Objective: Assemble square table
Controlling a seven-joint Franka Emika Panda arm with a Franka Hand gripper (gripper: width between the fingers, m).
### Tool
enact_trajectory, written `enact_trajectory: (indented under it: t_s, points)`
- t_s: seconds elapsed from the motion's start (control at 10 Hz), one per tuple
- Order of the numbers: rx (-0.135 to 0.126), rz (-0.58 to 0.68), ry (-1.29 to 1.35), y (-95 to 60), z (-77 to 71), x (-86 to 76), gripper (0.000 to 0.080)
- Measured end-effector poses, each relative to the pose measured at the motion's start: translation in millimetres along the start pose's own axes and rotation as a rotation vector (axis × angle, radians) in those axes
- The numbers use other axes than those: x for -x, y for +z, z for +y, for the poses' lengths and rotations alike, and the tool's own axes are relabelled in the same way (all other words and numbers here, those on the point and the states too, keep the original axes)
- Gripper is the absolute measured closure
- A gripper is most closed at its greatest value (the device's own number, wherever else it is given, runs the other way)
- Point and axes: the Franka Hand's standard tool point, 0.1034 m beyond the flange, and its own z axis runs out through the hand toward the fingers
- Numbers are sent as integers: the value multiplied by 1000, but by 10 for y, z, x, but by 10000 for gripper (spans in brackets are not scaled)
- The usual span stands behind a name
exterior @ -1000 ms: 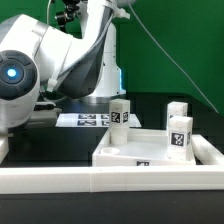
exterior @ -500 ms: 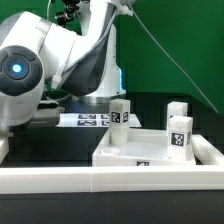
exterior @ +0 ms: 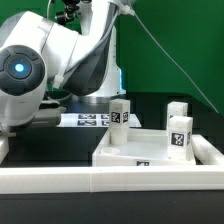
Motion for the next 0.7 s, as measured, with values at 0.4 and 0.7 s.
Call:
enact_trajectory:
  t_s: [0.4, 0.7]
  points:
    - [64, 26, 3, -331, -285, -106, 511]
    - [110, 31, 55, -748, -495, -146, 509]
